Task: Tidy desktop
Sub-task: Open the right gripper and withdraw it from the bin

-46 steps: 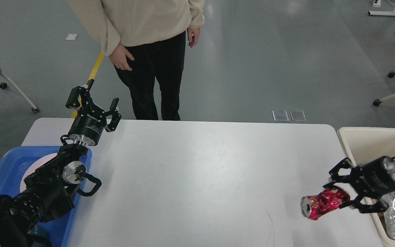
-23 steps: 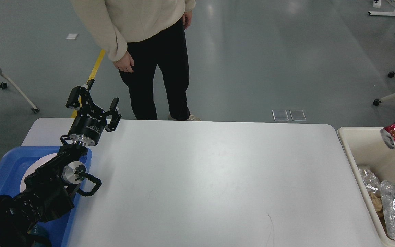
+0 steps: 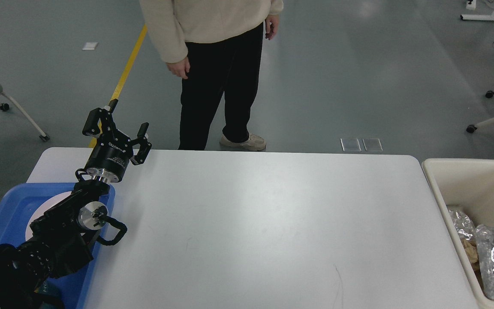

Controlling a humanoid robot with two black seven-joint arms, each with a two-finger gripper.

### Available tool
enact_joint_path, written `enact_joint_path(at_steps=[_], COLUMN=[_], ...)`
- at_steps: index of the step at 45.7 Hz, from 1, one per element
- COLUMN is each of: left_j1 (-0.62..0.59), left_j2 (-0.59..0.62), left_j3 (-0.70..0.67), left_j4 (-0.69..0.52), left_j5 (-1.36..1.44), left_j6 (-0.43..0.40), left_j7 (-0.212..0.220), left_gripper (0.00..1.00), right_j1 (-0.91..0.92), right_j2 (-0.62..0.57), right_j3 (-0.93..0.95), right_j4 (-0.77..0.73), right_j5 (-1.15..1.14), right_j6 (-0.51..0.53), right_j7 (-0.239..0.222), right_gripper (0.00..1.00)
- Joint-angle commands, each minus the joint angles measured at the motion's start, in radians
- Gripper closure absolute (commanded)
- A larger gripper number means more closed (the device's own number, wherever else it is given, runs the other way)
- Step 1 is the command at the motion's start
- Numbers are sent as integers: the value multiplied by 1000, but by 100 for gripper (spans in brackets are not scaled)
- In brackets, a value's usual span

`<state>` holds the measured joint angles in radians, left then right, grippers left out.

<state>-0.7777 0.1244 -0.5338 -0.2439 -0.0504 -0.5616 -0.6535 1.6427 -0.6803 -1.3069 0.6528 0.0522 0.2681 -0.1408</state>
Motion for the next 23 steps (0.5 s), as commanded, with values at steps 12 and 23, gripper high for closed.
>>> enact_joint_path(at_steps=[12, 23], left_j1=[0, 0], left_j2=[0, 0], left_j3=[0, 0], left_j4=[0, 0], left_j5=[1, 0], left_j6=[0, 0], left_j7=[0, 0], left_gripper=[3, 3], right_j1=[-494, -627], right_j2=[120, 183], right_j3=[245, 284], right_j4=[-329, -436], right_j5=[2, 2], right_j6=[-187, -214], right_j7=[3, 9], right_gripper=[100, 100])
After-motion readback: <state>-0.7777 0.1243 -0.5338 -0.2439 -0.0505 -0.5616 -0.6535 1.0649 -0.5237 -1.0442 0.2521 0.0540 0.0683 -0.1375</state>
